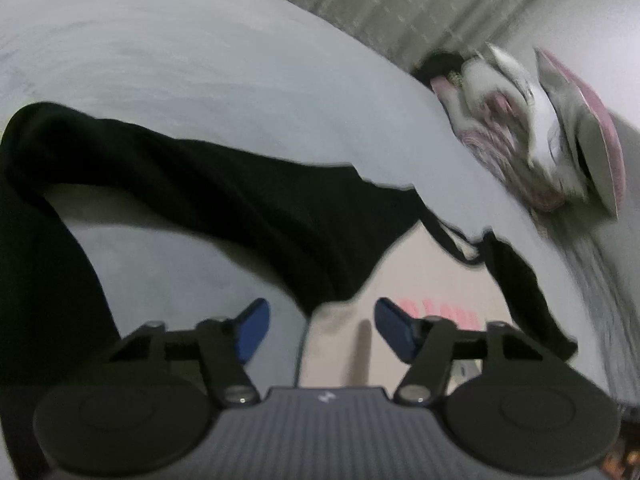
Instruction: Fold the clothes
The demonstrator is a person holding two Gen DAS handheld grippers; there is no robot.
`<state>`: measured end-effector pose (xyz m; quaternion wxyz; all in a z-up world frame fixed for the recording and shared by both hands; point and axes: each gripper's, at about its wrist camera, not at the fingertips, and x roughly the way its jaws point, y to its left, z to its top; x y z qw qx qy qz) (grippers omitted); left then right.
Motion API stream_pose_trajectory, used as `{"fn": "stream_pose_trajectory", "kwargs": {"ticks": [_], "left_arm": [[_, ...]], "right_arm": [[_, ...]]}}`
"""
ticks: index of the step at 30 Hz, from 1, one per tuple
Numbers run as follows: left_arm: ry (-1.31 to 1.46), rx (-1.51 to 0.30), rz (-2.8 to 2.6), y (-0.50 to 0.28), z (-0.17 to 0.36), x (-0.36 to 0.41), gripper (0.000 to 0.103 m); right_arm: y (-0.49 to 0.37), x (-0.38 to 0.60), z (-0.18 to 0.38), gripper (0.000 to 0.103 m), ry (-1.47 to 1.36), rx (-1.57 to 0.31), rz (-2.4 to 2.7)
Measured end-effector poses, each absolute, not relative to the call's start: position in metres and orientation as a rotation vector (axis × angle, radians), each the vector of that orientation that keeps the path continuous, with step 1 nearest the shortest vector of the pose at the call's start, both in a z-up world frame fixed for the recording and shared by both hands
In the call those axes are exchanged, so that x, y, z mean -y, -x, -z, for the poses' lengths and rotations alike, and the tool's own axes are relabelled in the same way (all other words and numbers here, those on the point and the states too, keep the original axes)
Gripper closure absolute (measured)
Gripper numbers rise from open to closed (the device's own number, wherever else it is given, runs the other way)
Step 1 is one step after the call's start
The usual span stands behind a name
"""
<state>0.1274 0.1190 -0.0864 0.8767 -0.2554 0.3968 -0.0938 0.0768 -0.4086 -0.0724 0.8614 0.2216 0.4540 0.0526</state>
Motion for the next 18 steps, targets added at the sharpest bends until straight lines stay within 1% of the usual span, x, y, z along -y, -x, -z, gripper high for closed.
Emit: {"fn": "stream_pose_trajectory", "kwargs": {"ticks": [1, 2, 4, 5, 6, 8, 9, 10, 12, 15, 16, 17, 18], "left_arm": [[0.558, -0.819, 0.17, -0.131, 0.088, -0.12, 0.058], [0.57, -0.811, 0.151, -0.133, 0.088, -0.121, 0.071], [0.592, -0.796, 0.115, -0.137, 0.09, -0.123, 0.088], [0.603, -0.788, 0.096, -0.138, 0.091, -0.125, 0.092], [0.614, -0.78, 0.078, -0.14, 0.092, -0.126, 0.092], [0.566, -0.752, 0.008, -0.139, 0.09, -0.125, 0.093], [0.544, -0.755, -0.009, -0.14, 0.09, -0.123, 0.093], [0.523, -0.759, -0.024, -0.141, 0.09, -0.122, 0.093], [0.481, -0.766, -0.054, -0.143, 0.091, -0.119, 0.091], [0.422, -0.771, -0.077, -0.144, 0.084, -0.107, 0.082], [0.412, -0.773, -0.081, -0.143, 0.081, -0.103, 0.072], [0.406, -0.775, -0.084, -0.14, 0.078, -0.103, 0.057], [0.401, -0.777, -0.086, -0.137, 0.076, -0.102, 0.051]], "right_arm": [[-0.081, 0.409, 0.074, 0.051, -0.479, -0.934, -0.101], [-0.086, 0.41, 0.075, 0.051, -0.493, -0.916, -0.092], [-0.093, 0.411, 0.075, 0.051, -0.537, -0.874, -0.083], [-0.095, 0.411, 0.078, 0.051, -0.56, -0.858, -0.082], [-0.097, 0.412, 0.08, 0.052, -0.583, -0.842, -0.08], [-0.1, 0.413, 0.086, 0.071, -0.594, -0.817, -0.04], [-0.102, 0.415, 0.088, 0.087, -0.594, -0.815, -0.013], [-0.104, 0.417, 0.09, 0.088, -0.595, -0.815, 0.013], [-0.106, 0.42, 0.092, 0.089, -0.64, -0.822, 0.041], [-0.104, 0.416, 0.085, 0.085, -0.629, -0.817, 0.056], [-0.102, 0.416, 0.083, 0.078, -0.635, -0.809, 0.061], [-0.1, 0.417, 0.081, 0.071, -0.641, -0.801, 0.067], [-0.098, 0.419, 0.078, 0.056, -0.643, -0.789, 0.073]]}}
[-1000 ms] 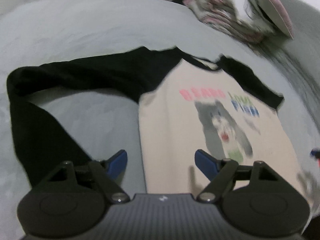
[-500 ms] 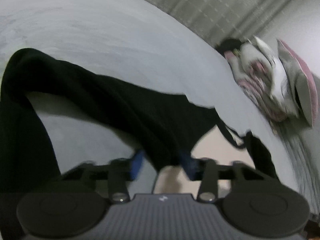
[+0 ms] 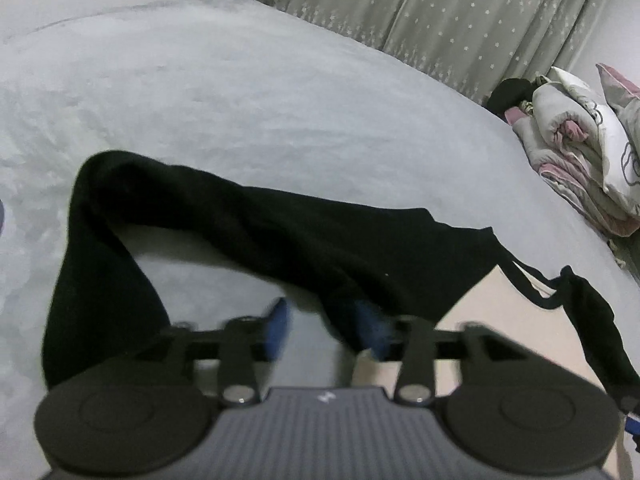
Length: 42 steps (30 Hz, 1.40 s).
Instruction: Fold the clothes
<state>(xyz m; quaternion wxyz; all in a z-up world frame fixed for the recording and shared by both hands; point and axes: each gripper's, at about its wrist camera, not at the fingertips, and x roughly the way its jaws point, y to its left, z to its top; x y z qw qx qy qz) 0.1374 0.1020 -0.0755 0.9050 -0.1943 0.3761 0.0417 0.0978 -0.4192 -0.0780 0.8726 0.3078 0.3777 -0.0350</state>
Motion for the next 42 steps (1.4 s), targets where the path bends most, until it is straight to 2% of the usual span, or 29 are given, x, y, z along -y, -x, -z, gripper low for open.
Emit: {"fn": "stream_pose_trajectory", "kwargs": {"ticks": [1, 4, 6, 15, 24, 28, 36, 38, 40, 42], "left_arm": [[0.394, -0.777, -0.089, -0.132, 0.072, -0.102, 0.042], [0.371, -0.785, -0.109, -0.118, 0.065, -0.102, 0.028], [0.367, -0.788, -0.105, -0.111, 0.062, -0.102, 0.027], [0.24, -0.729, -0.057, -0.085, 0.044, -0.081, 0.027], [0.238, -0.754, 0.087, -0.073, 0.051, -0.057, 0.027], [0.216, -0.769, 0.12, -0.071, 0.054, -0.047, 0.022], [0.271, -0.793, 0.184, -0.076, 0.054, -0.038, 0.021], [0.275, -0.8, 0.186, -0.077, 0.056, -0.037, 0.021], [0.279, -0.806, 0.188, -0.078, 0.057, -0.036, 0.021], [0.283, -0.813, 0.189, -0.079, 0.059, -0.035, 0.021]], "right_arm": [[-0.096, 0.421, 0.074, 0.045, -0.642, -0.772, 0.078], [-0.09, 0.429, 0.063, 0.035, -0.639, -0.716, 0.098], [-0.087, 0.434, 0.056, 0.032, -0.648, -0.682, 0.116], [-0.09, 0.451, 0.06, 0.031, -0.801, -0.627, 0.22], [-0.091, 0.447, 0.064, 0.031, -0.777, -0.621, 0.227], [-0.086, 0.454, 0.064, 0.031, -0.803, -0.596, 0.244], [-0.095, 0.478, 0.086, 0.031, -1.066, -0.617, 0.217], [-0.102, 0.483, 0.097, 0.041, -1.153, -0.611, 0.208], [-0.105, 0.482, 0.104, 0.067, -1.195, -0.615, 0.198], [-0.107, 0.475, 0.102, 0.072, -1.141, -0.616, 0.171]]}}
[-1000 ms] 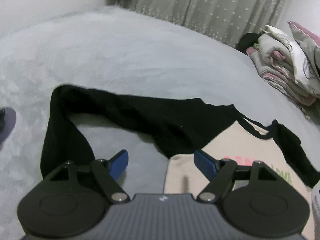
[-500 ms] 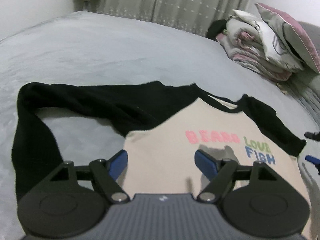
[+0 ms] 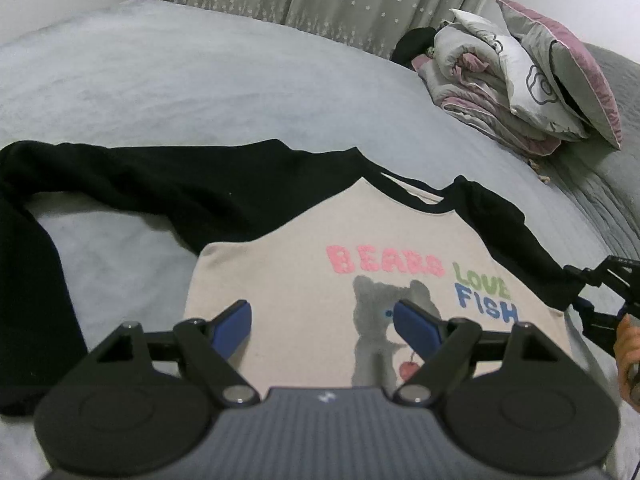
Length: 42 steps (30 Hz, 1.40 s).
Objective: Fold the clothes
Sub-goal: 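Carry the sleeve cuff across the shirt body with the right tool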
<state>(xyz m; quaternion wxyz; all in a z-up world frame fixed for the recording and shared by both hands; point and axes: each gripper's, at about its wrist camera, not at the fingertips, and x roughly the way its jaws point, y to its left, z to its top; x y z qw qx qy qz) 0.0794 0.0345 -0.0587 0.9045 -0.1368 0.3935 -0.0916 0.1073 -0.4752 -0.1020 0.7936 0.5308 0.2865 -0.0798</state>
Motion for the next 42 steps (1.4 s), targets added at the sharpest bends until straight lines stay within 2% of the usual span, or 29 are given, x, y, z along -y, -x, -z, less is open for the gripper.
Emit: {"fn": "stream_pose_trajectory", "kwargs": {"ticks": [2, 3, 4, 6, 13, 18, 24, 26, 27, 29, 30, 31, 42], "left_arm": [[0.287, -0.818, 0.186, -0.079, 0.059, -0.035, 0.021], [0.29, -0.821, 0.188, -0.079, 0.059, -0.035, 0.021], [0.293, -0.823, 0.19, -0.08, 0.059, -0.035, 0.021], [0.299, -0.825, 0.196, -0.081, 0.059, -0.033, 0.021], [0.332, -0.827, 0.21, -0.089, 0.059, -0.029, 0.021], [0.336, -0.832, 0.205, -0.09, 0.06, -0.028, 0.021], [0.361, -0.836, 0.205, -0.094, 0.062, -0.029, 0.021], [0.368, -0.843, 0.202, -0.096, 0.063, -0.029, 0.021], [0.371, -0.846, 0.201, -0.097, 0.064, -0.029, 0.021], [0.373, -0.85, 0.202, -0.099, 0.066, -0.03, 0.021], [0.373, -0.85, 0.203, -0.099, 0.066, -0.03, 0.021], [0.374, -0.851, 0.204, -0.099, 0.065, -0.03, 0.021], [0.37, -0.852, 0.202, -0.099, 0.066, -0.027, 0.021]], "right_arm": [[-0.107, 0.469, 0.092, 0.072, -1.023, -0.624, 0.237], [-0.107, 0.465, 0.084, 0.069, -0.955, -0.622, 0.28], [-0.107, 0.461, 0.076, 0.056, -0.881, -0.613, 0.313], [-0.109, 0.446, 0.056, 0.038, -0.694, -0.577, 0.361], [-0.138, 0.365, 0.027, 0.036, -0.291, -0.566, 0.145], [-0.164, 0.302, 0.038, 0.037, -0.046, -0.583, 0.051], [-0.209, 0.267, 0.056, 0.038, 0.106, -0.605, 0.058], [-0.225, 0.259, 0.06, 0.043, 0.142, -0.614, 0.07], [-0.232, 0.256, 0.063, 0.049, 0.161, -0.623, 0.083], [-0.238, 0.255, 0.066, 0.067, 0.187, -0.634, 0.107], [-0.241, 0.254, 0.068, 0.091, 0.2, -0.639, 0.119], [-0.24, 0.255, 0.067, 0.095, 0.213, -0.641, 0.139], [-0.218, 0.32, 0.029, 0.096, 0.108, -0.548, 0.226]]}}
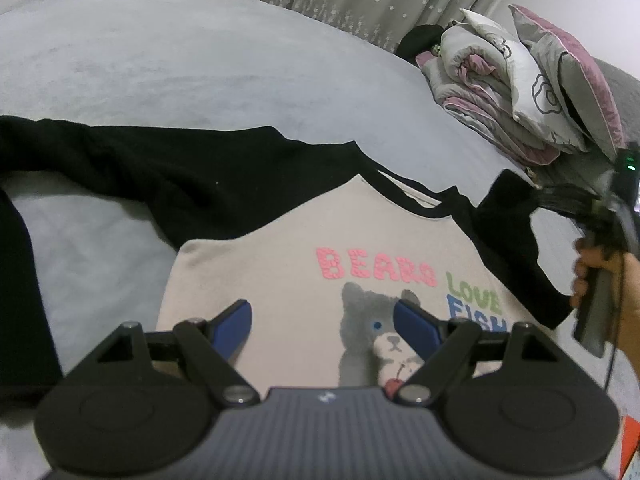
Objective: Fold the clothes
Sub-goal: 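Carry the sleeve cuff across the shirt body with the right tool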
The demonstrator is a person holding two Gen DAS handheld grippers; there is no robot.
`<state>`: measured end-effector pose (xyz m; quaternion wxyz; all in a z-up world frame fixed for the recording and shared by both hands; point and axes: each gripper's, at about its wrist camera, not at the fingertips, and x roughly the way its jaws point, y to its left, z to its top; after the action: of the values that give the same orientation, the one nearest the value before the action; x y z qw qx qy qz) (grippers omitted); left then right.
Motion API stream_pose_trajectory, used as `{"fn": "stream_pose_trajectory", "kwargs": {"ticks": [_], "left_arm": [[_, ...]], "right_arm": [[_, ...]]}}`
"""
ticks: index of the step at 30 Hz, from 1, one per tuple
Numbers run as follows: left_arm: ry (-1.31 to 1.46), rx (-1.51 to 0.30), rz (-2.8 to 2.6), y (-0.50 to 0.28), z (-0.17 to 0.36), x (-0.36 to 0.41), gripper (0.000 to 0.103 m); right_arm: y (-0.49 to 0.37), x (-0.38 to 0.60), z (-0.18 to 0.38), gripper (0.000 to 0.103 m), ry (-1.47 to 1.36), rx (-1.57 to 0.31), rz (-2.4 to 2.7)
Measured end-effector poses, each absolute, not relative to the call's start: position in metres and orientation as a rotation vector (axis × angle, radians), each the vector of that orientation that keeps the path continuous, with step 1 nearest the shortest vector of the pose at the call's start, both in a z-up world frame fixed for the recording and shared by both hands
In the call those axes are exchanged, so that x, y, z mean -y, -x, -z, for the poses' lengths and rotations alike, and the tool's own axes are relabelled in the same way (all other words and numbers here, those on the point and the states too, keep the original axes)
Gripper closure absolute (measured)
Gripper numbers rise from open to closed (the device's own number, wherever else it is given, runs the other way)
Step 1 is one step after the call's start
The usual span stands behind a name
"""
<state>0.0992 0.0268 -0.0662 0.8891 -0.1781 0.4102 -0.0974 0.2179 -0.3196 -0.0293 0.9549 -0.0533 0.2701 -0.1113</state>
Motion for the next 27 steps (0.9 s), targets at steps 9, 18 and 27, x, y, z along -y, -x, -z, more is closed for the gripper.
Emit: {"fn": "stream_pose_trajectory", "kwargs": {"ticks": [9, 18, 27], "left_arm": [[0.262, -0.812, 0.199, -0.095, 0.07, -0.011, 0.021], [0.039, -0.74, 0.202, -0.085, 0.079, 0.015, 0.021], [-0.049, -0.723, 0.204, -0.086, 0.077, 0.025, 0.02]], "right_arm": [[-0.185, 0.394, 0.002, 0.096, 0.046, -0.493, 0.311], [-0.164, 0.463, -0.006, 0.096, 0.018, -0.463, 0.38], [-0.147, 0.545, -0.01, 0.096, -0.113, -0.433, 0.465]]}}
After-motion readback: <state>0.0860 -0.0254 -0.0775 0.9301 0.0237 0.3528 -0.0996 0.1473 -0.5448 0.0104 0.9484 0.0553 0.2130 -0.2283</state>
